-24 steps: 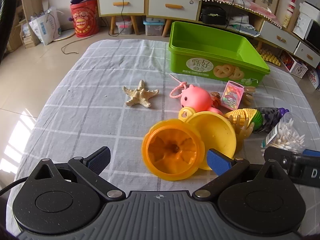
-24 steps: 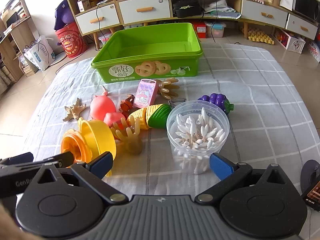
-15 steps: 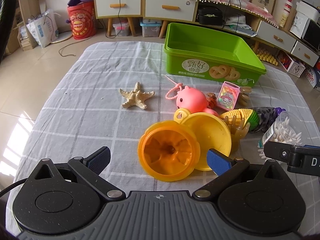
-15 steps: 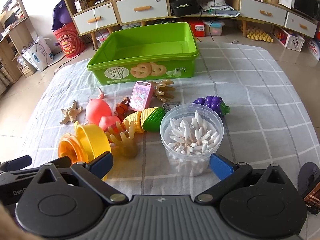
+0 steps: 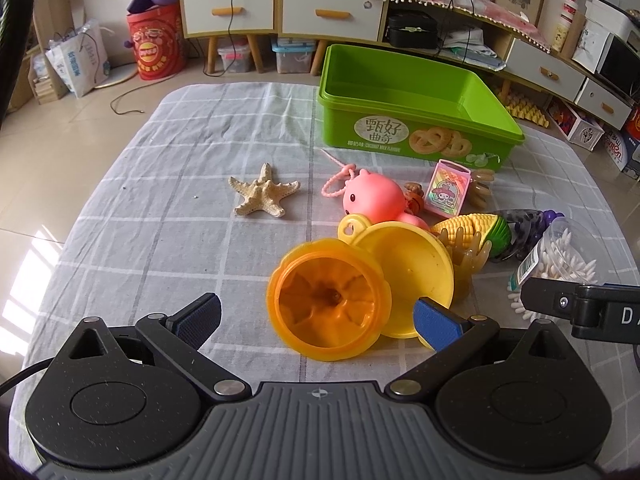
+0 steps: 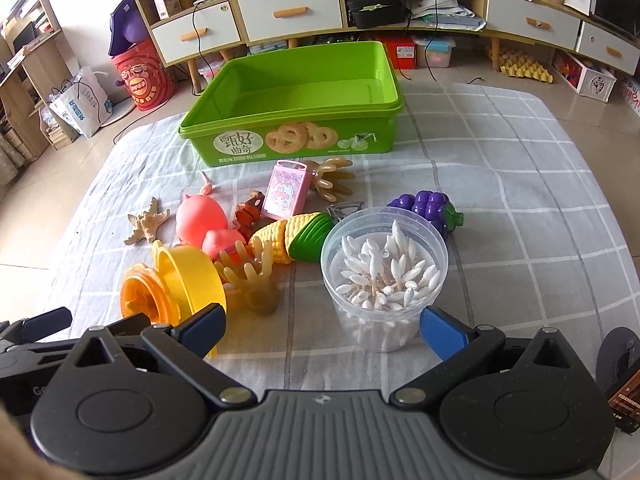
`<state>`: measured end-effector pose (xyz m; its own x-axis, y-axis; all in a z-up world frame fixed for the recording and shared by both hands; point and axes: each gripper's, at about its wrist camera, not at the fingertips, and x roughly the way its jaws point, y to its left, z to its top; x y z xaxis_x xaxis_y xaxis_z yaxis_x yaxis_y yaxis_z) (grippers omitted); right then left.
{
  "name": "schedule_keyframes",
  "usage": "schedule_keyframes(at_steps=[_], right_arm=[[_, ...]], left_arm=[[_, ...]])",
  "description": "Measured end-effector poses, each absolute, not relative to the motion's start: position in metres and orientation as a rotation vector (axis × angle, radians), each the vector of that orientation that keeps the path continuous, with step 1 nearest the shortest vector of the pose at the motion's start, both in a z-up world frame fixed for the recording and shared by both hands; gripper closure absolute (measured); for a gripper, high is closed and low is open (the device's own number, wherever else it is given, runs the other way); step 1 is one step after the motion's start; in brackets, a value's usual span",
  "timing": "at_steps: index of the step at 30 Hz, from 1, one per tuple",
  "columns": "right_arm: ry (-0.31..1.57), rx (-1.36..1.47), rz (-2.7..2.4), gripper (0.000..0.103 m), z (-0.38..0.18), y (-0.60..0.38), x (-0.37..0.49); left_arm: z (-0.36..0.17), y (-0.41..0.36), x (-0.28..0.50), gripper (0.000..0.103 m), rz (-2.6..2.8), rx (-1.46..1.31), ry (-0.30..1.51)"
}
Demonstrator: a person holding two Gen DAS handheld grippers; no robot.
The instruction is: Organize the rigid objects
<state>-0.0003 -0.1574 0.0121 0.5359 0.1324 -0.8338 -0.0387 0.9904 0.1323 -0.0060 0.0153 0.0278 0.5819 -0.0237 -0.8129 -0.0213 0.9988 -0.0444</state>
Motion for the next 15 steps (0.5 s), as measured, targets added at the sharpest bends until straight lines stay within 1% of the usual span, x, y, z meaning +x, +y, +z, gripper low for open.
schedule_keyframes(at_steps=[15], right_arm=[[0.992, 0.092, 0.1, 0.02, 0.0131, -0.1585, -0.0012]], left_arm=[[0.0272, 0.0151, -0.0067, 0.002, -0.005, -0.051, 0.951]])
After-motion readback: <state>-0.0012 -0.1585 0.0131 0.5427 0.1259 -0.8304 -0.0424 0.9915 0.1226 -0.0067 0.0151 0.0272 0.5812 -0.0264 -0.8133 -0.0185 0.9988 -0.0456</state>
